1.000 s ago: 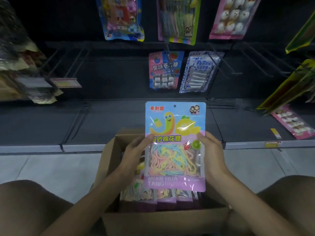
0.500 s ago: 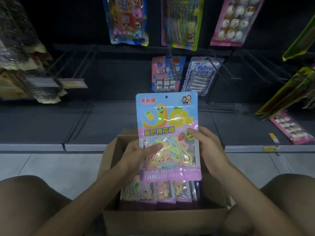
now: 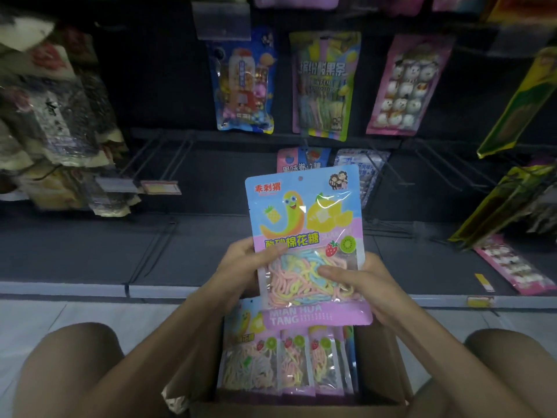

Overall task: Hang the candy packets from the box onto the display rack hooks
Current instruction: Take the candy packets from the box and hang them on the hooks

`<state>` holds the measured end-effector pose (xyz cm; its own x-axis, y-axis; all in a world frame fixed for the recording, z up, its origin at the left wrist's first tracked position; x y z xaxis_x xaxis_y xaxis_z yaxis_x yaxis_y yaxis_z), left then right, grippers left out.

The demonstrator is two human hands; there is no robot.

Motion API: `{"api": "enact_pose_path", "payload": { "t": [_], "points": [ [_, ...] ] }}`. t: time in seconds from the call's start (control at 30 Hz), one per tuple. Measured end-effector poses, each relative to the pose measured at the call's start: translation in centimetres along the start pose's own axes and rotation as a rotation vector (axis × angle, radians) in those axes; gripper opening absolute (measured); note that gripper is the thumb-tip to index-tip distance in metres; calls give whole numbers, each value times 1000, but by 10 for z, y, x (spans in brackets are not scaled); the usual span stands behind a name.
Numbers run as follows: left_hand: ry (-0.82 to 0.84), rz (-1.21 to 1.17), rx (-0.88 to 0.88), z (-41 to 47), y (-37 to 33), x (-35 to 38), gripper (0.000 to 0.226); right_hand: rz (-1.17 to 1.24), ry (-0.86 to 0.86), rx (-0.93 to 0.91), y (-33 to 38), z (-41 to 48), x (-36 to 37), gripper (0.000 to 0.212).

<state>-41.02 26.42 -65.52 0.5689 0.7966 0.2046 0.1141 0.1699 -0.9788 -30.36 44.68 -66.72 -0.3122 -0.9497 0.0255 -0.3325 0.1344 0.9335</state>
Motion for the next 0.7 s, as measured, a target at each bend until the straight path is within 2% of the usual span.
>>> {"api": "enact_pose_path", "payload": {
  "t": [0.07, 0.2, 0.33, 0.5, 0.63, 0.7],
  "points": [
    [-31, -58, 84, 9, -36, -3, 40, -31, 20, -22, 11, -5, 2, 48],
    [-129, -107, 176, 34, -98, -6, 31, -142, 46, -60, 37, -10, 9, 42],
    [-190, -104, 248, 48, -148, 1, 34, -194, 49, -160, 85, -13, 14, 51],
    [-155, -85, 351, 65, -212, 14, 38, -66, -124, -508, 213, -29, -8, 55],
    [-159, -55, 440, 78, -259, 26, 36, -45, -180, -589, 284, -30, -3, 26],
    [-179, -41, 481, 85, -280, 28, 34, -1, -184, -592, 306, -25, 1, 20]
  ]
}}
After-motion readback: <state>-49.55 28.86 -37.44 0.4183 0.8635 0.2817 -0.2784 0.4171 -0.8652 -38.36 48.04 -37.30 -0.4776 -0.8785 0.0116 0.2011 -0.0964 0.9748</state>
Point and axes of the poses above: each hand's wrist, its own z-axis towards the middle knuckle, its own x-axis out of the palm, y = z × x, the point moved 10 cm from there along z, towards the middle knuckle, and after that the axes turned 9 degrees about x, right-handed, at the moved point
